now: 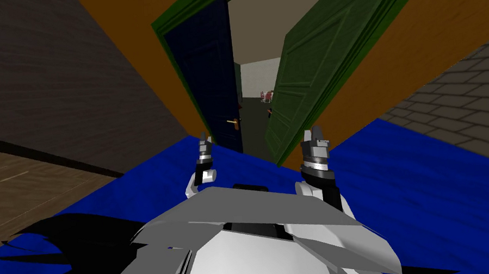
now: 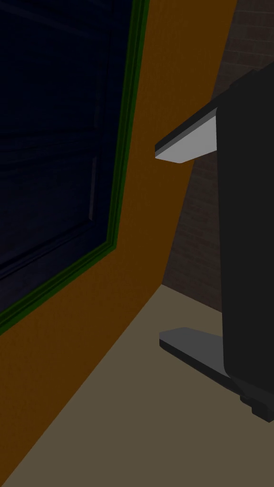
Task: Push the door open
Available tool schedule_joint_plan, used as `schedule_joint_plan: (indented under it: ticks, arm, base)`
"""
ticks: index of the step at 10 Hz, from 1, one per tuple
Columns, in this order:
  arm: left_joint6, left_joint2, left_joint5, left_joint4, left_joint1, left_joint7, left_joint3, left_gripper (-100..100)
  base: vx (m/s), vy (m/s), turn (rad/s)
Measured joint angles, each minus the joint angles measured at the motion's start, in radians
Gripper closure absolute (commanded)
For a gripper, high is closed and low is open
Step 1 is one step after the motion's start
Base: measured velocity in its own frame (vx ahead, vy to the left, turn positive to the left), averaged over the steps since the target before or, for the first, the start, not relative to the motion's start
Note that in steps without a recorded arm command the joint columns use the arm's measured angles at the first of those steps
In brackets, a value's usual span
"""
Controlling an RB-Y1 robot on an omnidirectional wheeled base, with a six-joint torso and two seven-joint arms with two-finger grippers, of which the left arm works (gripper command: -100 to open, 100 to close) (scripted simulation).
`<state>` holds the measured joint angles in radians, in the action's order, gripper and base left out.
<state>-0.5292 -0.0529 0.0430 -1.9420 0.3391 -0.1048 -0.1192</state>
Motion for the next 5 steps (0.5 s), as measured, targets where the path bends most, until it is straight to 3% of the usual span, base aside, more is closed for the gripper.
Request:
schedule_joint_plan:
  ticks: [4,5]
  arm:
    - [0.020,-0.007,-0.001,0.103,-0.069,-0.005,-0.028,-100]
    - [0.023,-0.001,-0.004,0.134,-0.091,-0.011,-0.032,-100]
  base:
    - [0.063,0.122,-0.159]
    - [0.061,0.116,-0.160]
